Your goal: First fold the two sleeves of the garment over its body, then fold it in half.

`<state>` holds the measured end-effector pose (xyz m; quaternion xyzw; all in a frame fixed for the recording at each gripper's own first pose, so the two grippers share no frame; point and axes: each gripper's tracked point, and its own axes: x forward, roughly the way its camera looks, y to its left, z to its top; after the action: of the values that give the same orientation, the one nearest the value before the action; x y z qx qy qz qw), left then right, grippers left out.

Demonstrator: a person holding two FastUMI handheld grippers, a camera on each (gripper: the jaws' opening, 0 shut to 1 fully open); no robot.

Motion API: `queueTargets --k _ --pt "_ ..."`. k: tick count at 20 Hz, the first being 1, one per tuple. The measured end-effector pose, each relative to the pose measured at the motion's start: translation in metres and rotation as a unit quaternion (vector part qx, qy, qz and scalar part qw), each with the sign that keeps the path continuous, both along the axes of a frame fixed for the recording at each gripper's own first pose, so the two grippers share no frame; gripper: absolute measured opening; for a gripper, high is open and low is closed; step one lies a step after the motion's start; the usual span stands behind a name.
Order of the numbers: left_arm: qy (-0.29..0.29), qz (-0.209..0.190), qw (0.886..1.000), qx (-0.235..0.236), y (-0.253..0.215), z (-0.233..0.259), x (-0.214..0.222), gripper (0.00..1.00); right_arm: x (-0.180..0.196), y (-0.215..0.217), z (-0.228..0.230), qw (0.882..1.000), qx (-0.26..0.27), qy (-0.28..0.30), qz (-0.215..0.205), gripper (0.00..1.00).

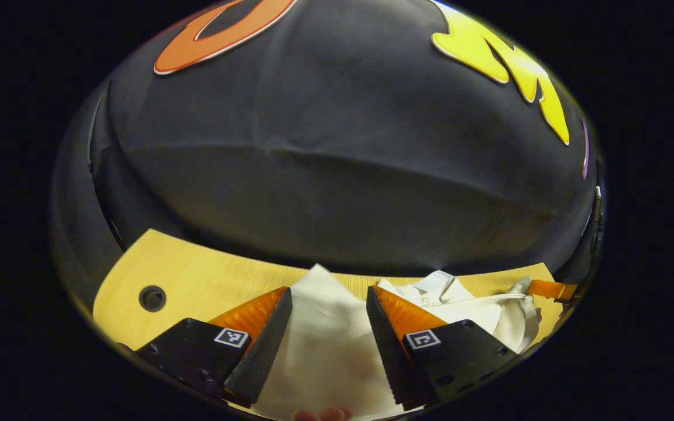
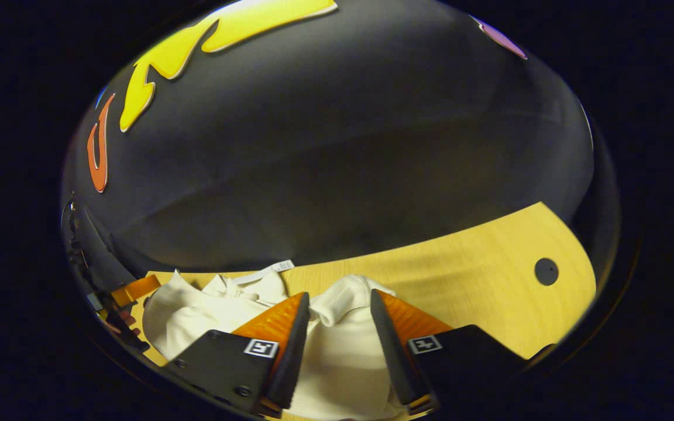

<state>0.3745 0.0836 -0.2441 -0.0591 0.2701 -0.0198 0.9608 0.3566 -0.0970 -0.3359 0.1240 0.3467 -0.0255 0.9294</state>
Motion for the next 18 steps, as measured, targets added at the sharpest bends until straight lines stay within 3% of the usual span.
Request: queueTargets --k 1,4,10,15,16,17,18 --pt "-0.011 -0.001 1.000 0.009 0.003 0.012 -0.002 0.84 -0.002 -0.003 0.010 1.000 -0.007 -0.009 -0.011 0.73" --pt "-0.045 0.000 0.998 0.033 0.009 0.053 -0.013 0.89 -0.015 -0.015 0.043 0.999 -0.027 -0.031 -0.031 0.83" --pt "-0.154 0.014 0.987 0.036 0.003 0.179 -0.079 0.90 -0.078 0.001 0.158 0.993 -0.048 -0.110 -0.020 0.84" --pt "-0.241 0.018 0.970 0.039 -0.010 0.293 -0.161 0.92 -0.139 0.039 0.301 0.969 -0.078 -0.234 0.003 0.86" --pt "-0.256 0.021 0.965 0.048 -0.008 0.312 -0.177 1.00 -0.162 0.043 0.325 0.966 -0.087 -0.242 0.000 0.87" --pt "-0.267 0.014 0.962 0.049 -0.012 0.328 -0.196 0.85 -0.179 0.051 0.343 0.964 -0.086 -0.253 0.009 0.88" --pt "-0.277 0.012 0.960 0.047 -0.017 0.340 -0.216 0.94 -0.198 0.056 0.358 0.960 -0.089 -0.264 0.015 0.89"
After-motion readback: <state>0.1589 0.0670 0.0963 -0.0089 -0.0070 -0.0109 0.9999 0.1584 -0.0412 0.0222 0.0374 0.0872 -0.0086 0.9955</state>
